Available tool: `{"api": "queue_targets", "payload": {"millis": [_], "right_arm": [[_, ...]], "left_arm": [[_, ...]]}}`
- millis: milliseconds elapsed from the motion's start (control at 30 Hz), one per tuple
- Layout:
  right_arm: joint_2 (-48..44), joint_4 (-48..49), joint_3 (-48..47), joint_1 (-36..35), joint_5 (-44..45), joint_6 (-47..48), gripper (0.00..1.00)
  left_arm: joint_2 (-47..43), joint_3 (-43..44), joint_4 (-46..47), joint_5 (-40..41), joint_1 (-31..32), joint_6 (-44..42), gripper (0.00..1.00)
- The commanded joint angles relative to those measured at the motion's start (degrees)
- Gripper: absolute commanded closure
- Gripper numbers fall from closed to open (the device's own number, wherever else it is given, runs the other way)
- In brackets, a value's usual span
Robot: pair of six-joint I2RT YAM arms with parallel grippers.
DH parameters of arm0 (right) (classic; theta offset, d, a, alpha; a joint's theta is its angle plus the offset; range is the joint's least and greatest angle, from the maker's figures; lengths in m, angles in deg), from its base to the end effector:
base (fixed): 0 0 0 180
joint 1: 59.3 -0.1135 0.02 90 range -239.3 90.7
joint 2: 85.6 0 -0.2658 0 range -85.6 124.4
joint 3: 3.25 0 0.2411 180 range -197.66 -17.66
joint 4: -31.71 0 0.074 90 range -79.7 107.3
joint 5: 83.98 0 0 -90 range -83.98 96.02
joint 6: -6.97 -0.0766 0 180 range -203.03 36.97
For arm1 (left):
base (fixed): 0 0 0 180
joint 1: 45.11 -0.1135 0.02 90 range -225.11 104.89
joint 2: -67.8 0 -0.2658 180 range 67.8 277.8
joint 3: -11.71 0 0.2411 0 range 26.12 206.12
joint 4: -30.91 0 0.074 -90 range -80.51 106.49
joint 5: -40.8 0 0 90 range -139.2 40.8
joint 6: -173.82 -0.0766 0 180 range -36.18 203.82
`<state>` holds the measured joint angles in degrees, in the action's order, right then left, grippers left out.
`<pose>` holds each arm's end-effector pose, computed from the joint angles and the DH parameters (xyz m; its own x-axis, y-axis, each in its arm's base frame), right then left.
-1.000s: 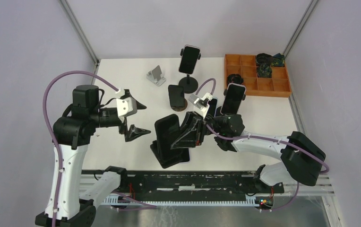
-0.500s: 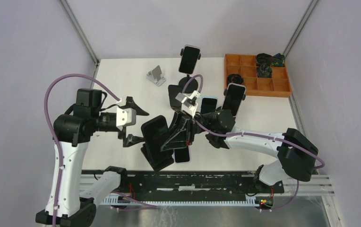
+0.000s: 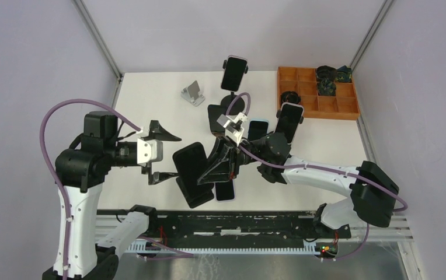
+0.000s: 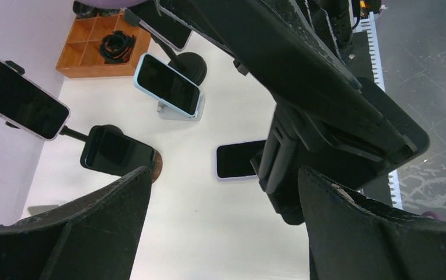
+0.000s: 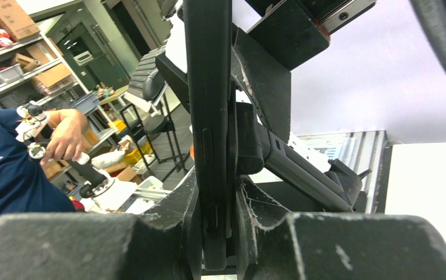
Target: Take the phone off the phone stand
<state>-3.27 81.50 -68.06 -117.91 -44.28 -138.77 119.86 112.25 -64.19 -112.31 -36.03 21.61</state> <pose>0.1155 0.3025 0.3700 -0.5742 0.0726 -0.8155 -0.7276 -0.5020 0.4676 0.0791 -0.0818 0.4247 0.2637 0.3631 -0.8937 0.9502 0.0617 0.3054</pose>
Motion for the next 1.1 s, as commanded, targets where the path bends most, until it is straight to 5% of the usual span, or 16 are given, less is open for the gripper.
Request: {"api": "queue_targets", "payload": {"millis": [0,200,333,633,833,1067], "right_arm": [[-5.9,3.0,-0.6,0.6,5.0,3.5,1.0],[-5.6,5.5,-2.1,0.4,5.7,1.6,1.0],[-3.6,7.1,-4.2,-0.4,5.8,0.6,1.0],[0.3,11.1,-8.1,-2.0,6.9,-2.3,1.0],[0.4,10.3,-7.3,-2.6,8.7,-1.3,1.0],[-1.5,1.0,-5.9,-2.6,12.4,4.5,1.0]], "left_arm": [[-0.6,4.3,1.9,1.6,0.1,4.8,0.0],[-1.3,6.9,1.6,2.0,0.1,7.9,0.0],[-5.4,0.7,13.8,1.3,0.1,22.3,0.0],[-3.4,-5.3,9.6,-4.8,0.1,15.5,0.09],[-4.3,-8.5,9.6,-8.2,0.1,8.7,0.36],[-5.1,-9.1,9.6,-10.7,0.1,2.8,0.95]]}}
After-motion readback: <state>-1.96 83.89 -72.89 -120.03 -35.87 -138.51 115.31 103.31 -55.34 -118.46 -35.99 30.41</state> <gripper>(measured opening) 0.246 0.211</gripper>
